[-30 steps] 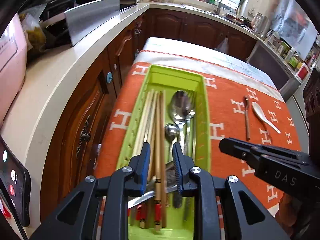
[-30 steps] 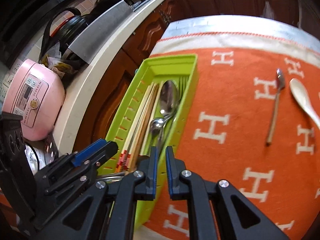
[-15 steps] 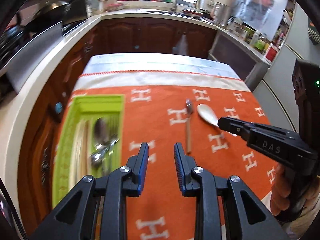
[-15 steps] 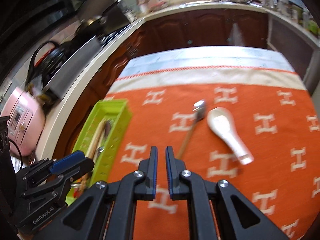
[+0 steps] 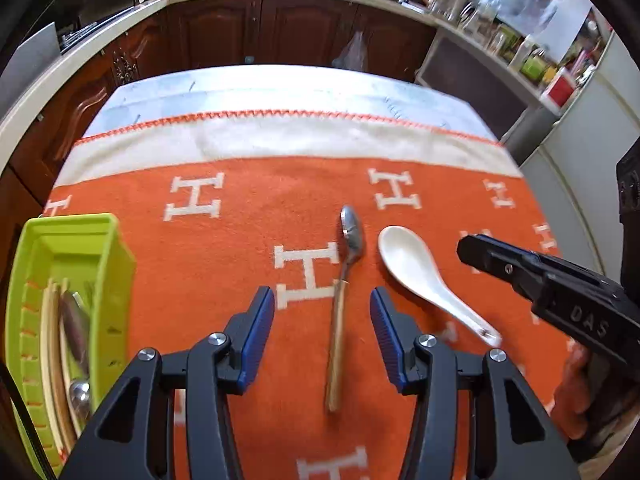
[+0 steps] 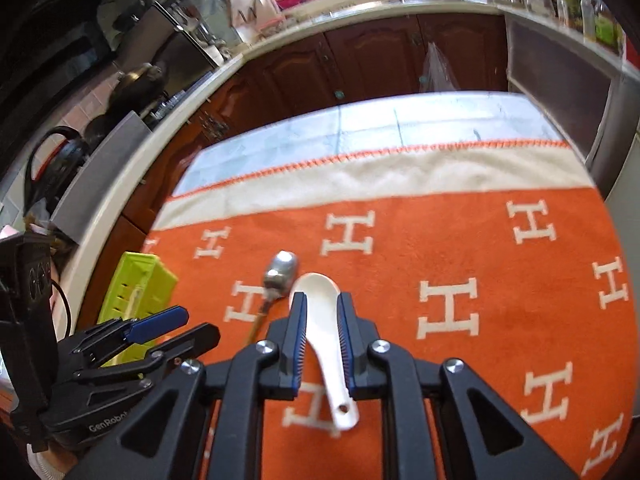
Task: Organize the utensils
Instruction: 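Move the left tool to the wooden-handled spoon while the right tool closes on the white ceramic spoon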
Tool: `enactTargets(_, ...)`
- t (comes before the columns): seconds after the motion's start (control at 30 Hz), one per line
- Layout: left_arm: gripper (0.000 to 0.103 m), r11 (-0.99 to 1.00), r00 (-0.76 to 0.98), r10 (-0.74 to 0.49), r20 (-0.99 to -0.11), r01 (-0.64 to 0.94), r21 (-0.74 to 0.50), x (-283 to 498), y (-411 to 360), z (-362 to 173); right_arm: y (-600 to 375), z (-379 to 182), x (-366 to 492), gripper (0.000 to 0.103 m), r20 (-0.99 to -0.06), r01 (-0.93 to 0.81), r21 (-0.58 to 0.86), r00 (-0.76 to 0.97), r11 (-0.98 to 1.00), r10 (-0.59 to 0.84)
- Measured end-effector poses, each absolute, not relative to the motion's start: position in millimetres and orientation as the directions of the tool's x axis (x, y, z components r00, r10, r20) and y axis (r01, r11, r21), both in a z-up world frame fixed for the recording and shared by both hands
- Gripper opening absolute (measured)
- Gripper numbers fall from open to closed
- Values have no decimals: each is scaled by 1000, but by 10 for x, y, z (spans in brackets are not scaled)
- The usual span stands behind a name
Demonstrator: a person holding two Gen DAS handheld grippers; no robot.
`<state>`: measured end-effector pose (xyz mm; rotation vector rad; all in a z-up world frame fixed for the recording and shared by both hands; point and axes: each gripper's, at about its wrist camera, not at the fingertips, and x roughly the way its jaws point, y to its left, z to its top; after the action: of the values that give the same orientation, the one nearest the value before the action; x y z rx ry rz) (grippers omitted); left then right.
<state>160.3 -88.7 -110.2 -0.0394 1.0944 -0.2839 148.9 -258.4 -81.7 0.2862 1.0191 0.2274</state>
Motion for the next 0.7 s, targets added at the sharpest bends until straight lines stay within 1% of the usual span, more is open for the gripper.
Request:
enactTargets(0.13,46,961,404,-263,-876,194,-199,1719,-899,-1251,-2522,-1036,1625,15,-821,-88,323,469,942,325)
enactTargets(0.27,46,959,407,-270,-873,195,-206,1748,-901,-1274,-2434,-1164,1666,16,-829,-135,296,456,946,324)
enactTargets(0.4,46,958,413,-275,-868,194,-211,1774,-906,-1272,-2363,-1162,1629,16,-819,-177,259,480,949,313)
enactTargets(0.47,46,956,409,-285,-867,186,-227,1814,-902,-1285,-2303,-1160,1590,16,-820,-210,219,489,953,296)
enactTargets(0.5,46,955,408,-288,-866,183,-232,1826,-905,-1292,-2286,-1160,1574,14,-821,-223,205,491,953,292)
enactTargets(0.53,46,956,408,-287,-867,181,-231,1839,-915,-1297,-2272,-1158,1554,10,-821,-233,191,494,953,286)
enactTargets(0.63,46,957,412,-283,-866,182,-226,1861,-962,-1316,-2321,-1139,1514,2,-807,-227,217,506,949,305)
enactTargets(0.7,46,956,418,-286,-862,191,-225,1859,-984,-1313,-2383,-1115,1491,2,-800,-205,240,512,949,313)
